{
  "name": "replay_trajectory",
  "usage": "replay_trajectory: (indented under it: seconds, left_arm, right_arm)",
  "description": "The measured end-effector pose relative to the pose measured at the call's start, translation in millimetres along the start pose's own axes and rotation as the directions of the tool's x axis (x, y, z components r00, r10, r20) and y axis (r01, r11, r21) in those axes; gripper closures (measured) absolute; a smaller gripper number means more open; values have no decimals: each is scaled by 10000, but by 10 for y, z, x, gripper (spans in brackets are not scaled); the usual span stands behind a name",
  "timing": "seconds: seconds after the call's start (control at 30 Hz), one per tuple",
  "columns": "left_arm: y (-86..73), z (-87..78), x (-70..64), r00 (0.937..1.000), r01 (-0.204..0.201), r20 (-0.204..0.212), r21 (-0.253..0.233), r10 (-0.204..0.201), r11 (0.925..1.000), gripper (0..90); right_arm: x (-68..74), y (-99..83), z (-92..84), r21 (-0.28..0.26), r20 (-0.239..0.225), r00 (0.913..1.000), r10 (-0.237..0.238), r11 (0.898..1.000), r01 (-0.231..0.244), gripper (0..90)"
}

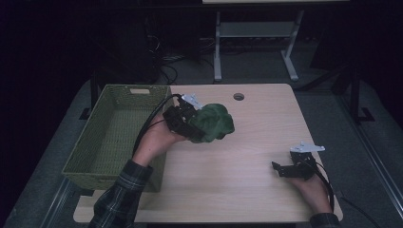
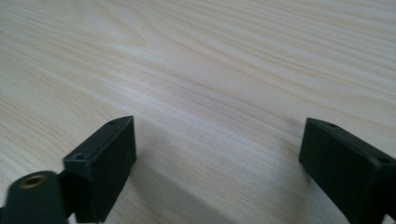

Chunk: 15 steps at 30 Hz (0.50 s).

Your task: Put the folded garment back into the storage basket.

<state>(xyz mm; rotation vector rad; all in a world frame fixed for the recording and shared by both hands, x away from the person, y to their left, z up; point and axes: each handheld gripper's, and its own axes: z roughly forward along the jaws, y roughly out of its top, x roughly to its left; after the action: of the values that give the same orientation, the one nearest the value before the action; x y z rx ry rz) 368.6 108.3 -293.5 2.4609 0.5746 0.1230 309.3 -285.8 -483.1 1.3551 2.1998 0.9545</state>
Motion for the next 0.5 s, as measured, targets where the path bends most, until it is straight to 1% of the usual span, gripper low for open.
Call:
replay_trajectory:
  seconds: [0.03, 0.13, 0.17, 0.2, 0.23, 0.27, 0.3, 0.33, 0.37, 0.4, 0.47, 0.5]
  left_arm:
    - [-33, -63, 29, 9999, 61, -126, -18, -61, 10000, 661]
    - [-75, -123, 65, 9995, 204, -251, -68, -206, 9998, 661]
    - [-124, -192, 103, 9986, 345, -390, -139, -350, 9993, 661]
    - [-124, -192, 103, 9986, 345, -390, -139, -350, 9993, 661]
    - [-177, -261, 139, 9975, 471, -513, -212, -481, 9987, 661]
    - [-177, -261, 139, 9975, 471, -513, -212, -481, 9987, 661]
    - [-207, -298, 161, 9972, 484, -558, -203, -495, 9986, 661]
    - [-238, -326, 175, 9959, 614, -646, -289, -631, 9977, 661]
    - [-304, -387, 213, 9935, 790, -788, -362, -817, 9962, 661]
    - [-304, -387, 213, 9935, 790, -788, -362, -817, 9962, 661]
    - [-374, -455, 251, 9907, 954, -934, -418, -989, 9946, 661]
    - [-446, -526, 291, 9876, 1107, -1070, -485, -1153, 9927, 661]
  right_arm:
    - [0, 0, 0, 9, 2, 10000, 7, 10000, -7, 98]
    - [0, 0, 1, 18, 14, 10000, 13, 10000, -13, 86]
    - [-3, 3, 8, 100, 65, 10000, 74, 9999, -74, 54]
    - [-3, 3, 8, 100, 65, 10000, 74, 9999, -74, 54]
    - [-3, 5, 14, 141, 90, 9999, 83, 9999, -85, 30]
    - [-3, 5, 14, 141, 90, 9999, 83, 9999, -85, 30]
    - [-5, 6, 19, 192, 119, 9999, 92, 9998, -94, 24]
    - [-5, 6, 19, 192, 119, 9999, 92, 9998, -94, 24]
    - [-5, 8, 21, 193, 131, 9998, 132, 9997, -134, 18]
    - [-5, 8, 21, 193, 131, 9998, 132, 9997, -134, 18]
    - [-5, 8, 22, 195, 131, 9998, 132, 9997, -135, 18]
    - [-4, 8, 22, 192, 131, 9998, 141, 9997, -143, 18]
